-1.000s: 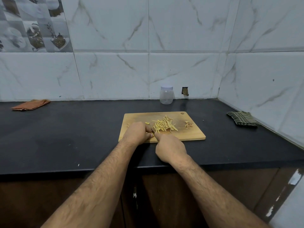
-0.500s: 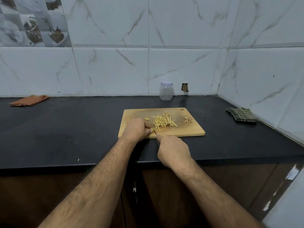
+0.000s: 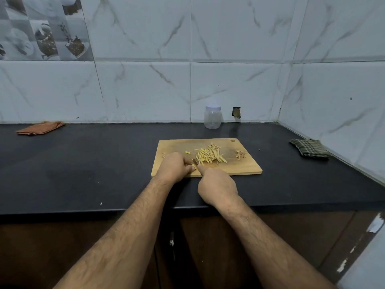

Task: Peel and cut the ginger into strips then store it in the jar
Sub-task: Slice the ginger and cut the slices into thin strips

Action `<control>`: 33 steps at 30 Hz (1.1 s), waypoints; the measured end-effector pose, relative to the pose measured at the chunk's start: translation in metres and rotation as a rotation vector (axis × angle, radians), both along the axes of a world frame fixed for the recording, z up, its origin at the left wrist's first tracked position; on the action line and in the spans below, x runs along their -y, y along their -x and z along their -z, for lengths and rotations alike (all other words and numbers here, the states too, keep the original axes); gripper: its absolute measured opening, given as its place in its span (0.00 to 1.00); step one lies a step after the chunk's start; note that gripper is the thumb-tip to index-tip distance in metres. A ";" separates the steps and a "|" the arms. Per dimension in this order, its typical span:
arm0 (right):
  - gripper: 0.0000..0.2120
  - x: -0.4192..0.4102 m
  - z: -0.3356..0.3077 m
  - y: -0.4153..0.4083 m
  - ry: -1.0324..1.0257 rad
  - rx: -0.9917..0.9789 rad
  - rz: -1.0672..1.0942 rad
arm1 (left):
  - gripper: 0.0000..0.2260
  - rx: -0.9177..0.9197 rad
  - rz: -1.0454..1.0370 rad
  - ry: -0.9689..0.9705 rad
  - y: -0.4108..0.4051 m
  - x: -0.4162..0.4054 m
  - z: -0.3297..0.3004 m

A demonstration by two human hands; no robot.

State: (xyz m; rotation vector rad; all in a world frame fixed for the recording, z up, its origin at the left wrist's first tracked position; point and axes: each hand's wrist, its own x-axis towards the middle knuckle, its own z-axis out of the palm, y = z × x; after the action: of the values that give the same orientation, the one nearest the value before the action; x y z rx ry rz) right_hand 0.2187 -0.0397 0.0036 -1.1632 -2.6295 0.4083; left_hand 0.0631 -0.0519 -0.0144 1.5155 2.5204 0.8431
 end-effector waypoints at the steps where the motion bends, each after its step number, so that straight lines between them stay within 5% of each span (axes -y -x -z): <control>1: 0.29 -0.001 0.000 0.001 0.000 -0.004 -0.002 | 0.07 -0.009 -0.005 -0.003 0.000 0.000 0.001; 33: 0.27 0.001 0.002 0.003 -0.075 0.139 0.035 | 0.10 -0.153 -0.073 0.012 0.004 -0.004 0.012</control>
State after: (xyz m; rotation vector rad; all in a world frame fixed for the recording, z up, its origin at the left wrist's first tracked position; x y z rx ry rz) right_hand 0.2161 -0.0409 0.0018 -1.2533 -2.7112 0.2273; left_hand 0.0588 -0.0482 -0.0263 1.5486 2.6988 0.7466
